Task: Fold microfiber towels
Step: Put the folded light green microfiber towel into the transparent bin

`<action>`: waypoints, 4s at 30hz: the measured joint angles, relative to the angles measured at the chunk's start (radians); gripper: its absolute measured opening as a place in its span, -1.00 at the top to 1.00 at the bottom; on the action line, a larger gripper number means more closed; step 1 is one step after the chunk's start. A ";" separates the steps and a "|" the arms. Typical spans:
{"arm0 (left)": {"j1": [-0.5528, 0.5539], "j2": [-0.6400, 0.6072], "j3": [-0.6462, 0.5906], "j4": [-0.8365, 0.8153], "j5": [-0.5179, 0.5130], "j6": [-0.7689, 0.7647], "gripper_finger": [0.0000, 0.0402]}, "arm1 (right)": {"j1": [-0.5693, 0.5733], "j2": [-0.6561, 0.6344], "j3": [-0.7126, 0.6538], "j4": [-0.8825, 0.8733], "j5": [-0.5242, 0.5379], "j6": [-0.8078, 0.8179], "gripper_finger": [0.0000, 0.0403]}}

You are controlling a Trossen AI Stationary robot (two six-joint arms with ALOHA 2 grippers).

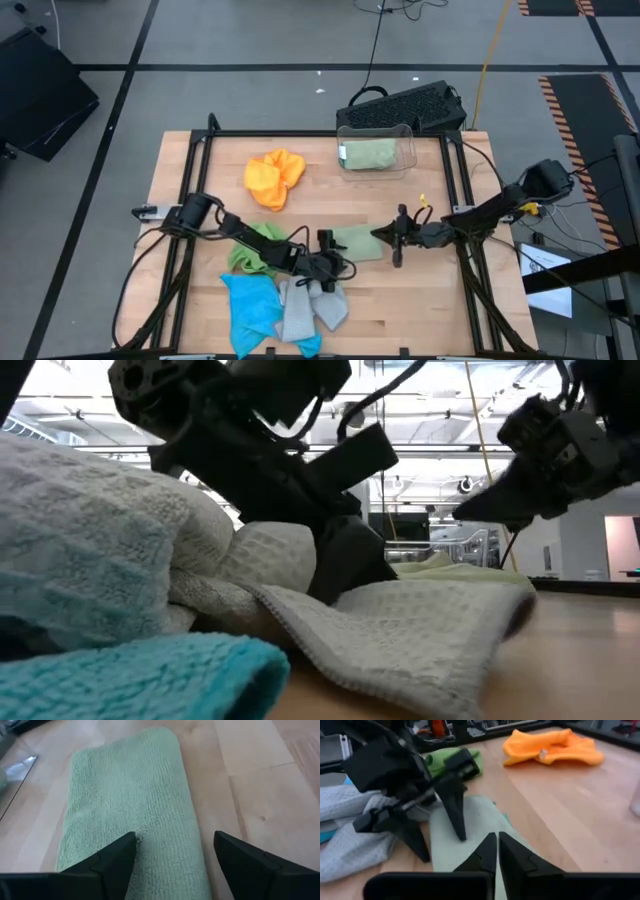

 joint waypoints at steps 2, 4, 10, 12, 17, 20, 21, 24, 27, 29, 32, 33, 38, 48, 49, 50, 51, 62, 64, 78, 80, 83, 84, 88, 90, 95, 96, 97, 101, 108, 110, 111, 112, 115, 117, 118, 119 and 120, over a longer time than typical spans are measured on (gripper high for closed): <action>0.011 0.001 0.001 -0.023 0.012 -0.015 -0.36 | 0.017 0.003 0.042 -0.045 0.011 -0.022 0.83; 0.023 0.001 0.004 -0.045 0.024 -0.040 -0.30 | 0.030 0.005 0.086 -0.123 0.012 -0.032 0.72; 0.062 0.001 0.002 -0.055 0.061 -0.028 0.25 | 0.073 0.006 0.150 -0.309 0.008 -0.032 0.41; 0.082 0.002 0.002 -0.059 0.079 -0.026 0.48 | 0.086 0.006 0.150 -0.320 0.008 -0.033 0.33; 0.139 0.003 0.000 -0.064 0.074 -0.031 0.90 | 0.107 0.035 0.150 -0.337 0.011 -0.054 0.21; 0.161 0.000 0.000 -0.065 0.124 -0.037 0.84 | 0.109 0.085 0.154 -0.325 0.060 -0.059 0.15; 0.166 -0.008 -0.001 -0.070 0.151 -0.038 0.81 | 0.109 0.106 0.157 -0.329 0.081 -0.068 0.13; 0.176 -0.026 -0.002 -0.076 0.199 -0.041 0.77 | 0.108 0.167 0.181 -0.329 0.132 -0.130 0.04; 0.184 -0.057 -0.004 -0.100 0.249 -0.045 0.82 | 0.106 0.223 0.217 -0.327 0.137 -0.210 -0.06; 0.192 -0.069 -0.004 -0.108 0.279 -0.045 0.87 | 0.097 0.257 0.241 -0.322 0.137 -0.260 -0.13; 0.208 -0.076 -0.004 -0.110 0.316 -0.045 0.89 | 0.064 0.314 0.275 -0.316 0.133 -0.285 -0.20; 0.214 -0.076 -0.004 -0.110 0.321 -0.046 0.89 | 0.052 0.333 0.281 -0.320 0.130 -0.288 -0.21; 0.229 -0.076 -0.004 -0.105 0.339 -0.072 0.80 | 0.010 0.434 0.330 -0.298 0.118 -0.291 -0.23; 0.233 -0.095 -0.003 -0.090 0.371 -0.059 0.86 | -0.041 0.472 0.367 -0.315 0.190 -0.281 0.19; 0.233 -0.095 -0.003 -0.091 0.371 -0.059 0.84 | -0.048 0.472 0.367 -0.317 0.187 -0.282 0.30; 0.234 -0.095 -0.003 -0.092 0.370 -0.059 0.82 | -0.053 0.472 0.367 -0.319 0.183 -0.282 0.41; 0.234 -0.095 -0.003 -0.092 0.369 -0.058 0.80 | -0.056 0.472 0.367 -0.321 0.182 -0.285 0.52; 0.232 -0.166 0.000 -0.149 0.239 0.007 0.53 | -0.127 0.313 0.366 -0.449 0.204 -0.476 0.83; 0.233 -0.204 -0.001 -0.181 0.187 0.013 0.36 | -0.162 0.249 0.366 -0.492 0.191 -0.536 0.87; 0.304 -0.444 -0.002 -0.176 0.072 0.195 -0.19 | -0.415 -0.128 0.365 -0.603 0.163 -0.955 0.91; 0.333 -0.443 -0.002 -0.119 0.052 0.261 -0.19 | -0.459 -0.153 0.365 -0.597 0.163 -1.011 0.91; 0.372 -0.409 0.000 0.003 0.071 0.373 -0.20 | -0.528 -0.168 0.365 -0.575 0.160 -1.101 0.91; 0.381 -0.396 0.000 0.028 0.080 0.402 -0.20 | -0.550 -0.168 0.365 -0.562 0.158 -1.136 0.91; 0.412 -0.349 -0.003 0.164 0.095 0.483 -0.31 | -0.636 -0.168 0.365 -0.505 0.082 -1.247 0.91; 0.430 -0.337 -0.002 0.192 0.095 0.490 -0.38 | -0.674 -0.168 0.365 -0.466 0.049 -1.268 0.91; 0.460 -0.320 0.005 0.246 0.109 0.505 -0.52 | -0.748 -0.168 0.365 -0.404 -0.049 -1.303 0.91; 0.467 -0.317 0.021 0.253 0.110 0.512 -0.53 | -0.762 -0.165 0.365 -0.395 -0.076 -1.304 0.91; 0.477 -0.316 0.032 0.252 0.110 0.522 -0.54 | -0.773 -0.160 0.365 -0.387 -0.096 -1.299 0.91; 0.515 -0.278 0.083 0.238 0.157 0.553 -0.54 | -0.817 -0.147 0.365 -0.387 -0.157 -1.273 0.91; 0.538 -0.142 0.228 0.063 0.192 0.568 -0.53 | -0.857 -0.132 0.365 -0.386 -0.212 -1.241 0.91; 0.538 -0.100 0.256 0.041 0.130 0.574 -0.46 | -0.859 -0.131 0.365 -0.393 -0.224 -1.248 0.91; 0.538 -0.081 0.271 0.042 0.095 0.585 -0.40 | -0.865 -0.131 0.365 -0.400 -0.237 -1.255 0.91; 0.537 -0.071 0.282 0.052 0.070 0.600 -0.31 | -0.869 -0.131 0.365 -0.404 -0.250 -1.261 0.91; 0.544 -0.067 0.291 0.044 0.039 0.646 0.01 | -0.890 -0.131 0.365 -0.434 -0.290 -1.278 0.91; 0.553 -0.067 0.291 0.016 0.039 0.660 0.27 | -0.906 -0.131 0.365 -0.449 -0.317 -1.293 0.91; 0.557 -0.066 0.291 0.006 0.040 0.663 0.39 | -0.916 -0.131 0.365 -0.458 -0.342 -1.301 0.91; 0.562 -0.066 0.291 -0.002 0.043 0.667 0.51 | -0.927 -0.131 0.365 -0.464 -0.369 -1.306 0.91; 0.567 -0.068 0.291 -0.014 0.053 0.676 0.63 | -0.937 -0.131 0.365 -0.469 -0.393 -1.310 0.91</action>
